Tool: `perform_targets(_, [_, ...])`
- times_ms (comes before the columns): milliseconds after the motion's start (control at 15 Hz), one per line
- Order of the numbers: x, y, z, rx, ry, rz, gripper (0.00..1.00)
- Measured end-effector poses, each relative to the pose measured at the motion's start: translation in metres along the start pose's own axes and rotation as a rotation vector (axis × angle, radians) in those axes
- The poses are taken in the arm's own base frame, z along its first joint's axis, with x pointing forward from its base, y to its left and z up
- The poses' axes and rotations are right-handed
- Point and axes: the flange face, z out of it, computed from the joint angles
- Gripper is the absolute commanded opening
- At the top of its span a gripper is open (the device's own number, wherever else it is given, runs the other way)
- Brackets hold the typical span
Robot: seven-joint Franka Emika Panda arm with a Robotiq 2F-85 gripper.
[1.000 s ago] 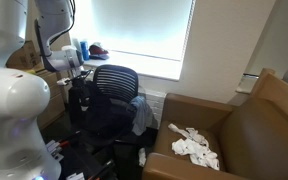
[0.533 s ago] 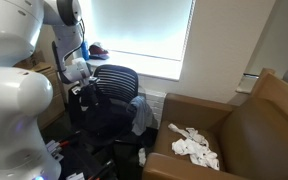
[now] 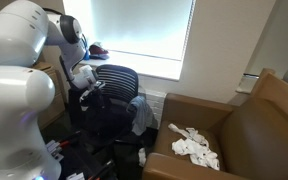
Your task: Pick the black garment on the chair, put it on the sofa then move the black chair
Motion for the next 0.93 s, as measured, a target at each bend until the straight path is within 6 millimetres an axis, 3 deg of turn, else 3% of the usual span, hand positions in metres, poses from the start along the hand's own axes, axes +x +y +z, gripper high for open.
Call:
perform_targets(400, [0.011,-0.003,0.009,-0.010,-0.068,0.137,1.00])
perform_targets(800, [0.034,-0.003,0.077,-0.082,-0.194,0.447,1.00])
perform_targets(933, [0.035,-0.001,0.087,-0.089,-0.195,0.452,1.00])
